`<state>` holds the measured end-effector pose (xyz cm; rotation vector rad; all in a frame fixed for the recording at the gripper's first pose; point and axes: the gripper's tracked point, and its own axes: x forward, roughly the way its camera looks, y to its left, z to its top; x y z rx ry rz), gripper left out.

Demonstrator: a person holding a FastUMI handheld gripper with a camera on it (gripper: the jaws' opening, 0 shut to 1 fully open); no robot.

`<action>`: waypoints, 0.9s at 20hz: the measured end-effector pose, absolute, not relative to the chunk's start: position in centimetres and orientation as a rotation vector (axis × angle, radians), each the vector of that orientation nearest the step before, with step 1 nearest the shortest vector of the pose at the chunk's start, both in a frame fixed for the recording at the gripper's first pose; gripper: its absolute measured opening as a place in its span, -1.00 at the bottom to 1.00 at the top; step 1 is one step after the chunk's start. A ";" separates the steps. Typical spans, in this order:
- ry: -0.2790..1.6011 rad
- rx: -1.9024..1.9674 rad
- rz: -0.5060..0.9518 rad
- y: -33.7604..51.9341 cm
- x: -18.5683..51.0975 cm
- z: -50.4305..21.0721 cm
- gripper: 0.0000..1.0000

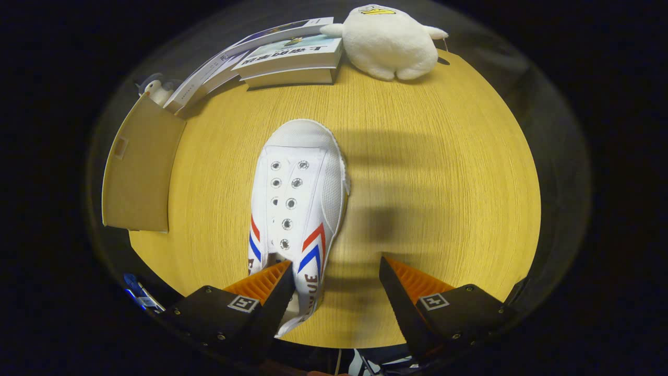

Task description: Open the storage box then place both shoes into the box .Put the left shoe in first, then the right shoe, with the right side of both shoes facing outward in a uniform manner.

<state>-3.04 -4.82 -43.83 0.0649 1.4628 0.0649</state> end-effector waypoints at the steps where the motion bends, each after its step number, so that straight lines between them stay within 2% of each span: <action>1: 1.464 0.088 0.086 -4.2 -3.0 -43.8 0.89; 2: 1.466 0.104 0.105 -3.8 -3.0 -43.9 0.64; 3: 1.461 0.137 0.142 -2.9 -2.9 -44.0 0.48; 5: 1.459 0.130 0.136 -3.0 -3.1 -44.0 -0.41; 6: 1.461 0.140 0.090 -3.5 -2.9 -43.7 -0.79; 7: 1.437 0.170 0.071 -3.6 -2.5 -43.1 -0.94; 11: 1.411 0.317 0.093 -1.9 -2.8 -40.6 -1.00; 18: 1.308 0.258 0.168 0.2 0.4 -33.9 -1.00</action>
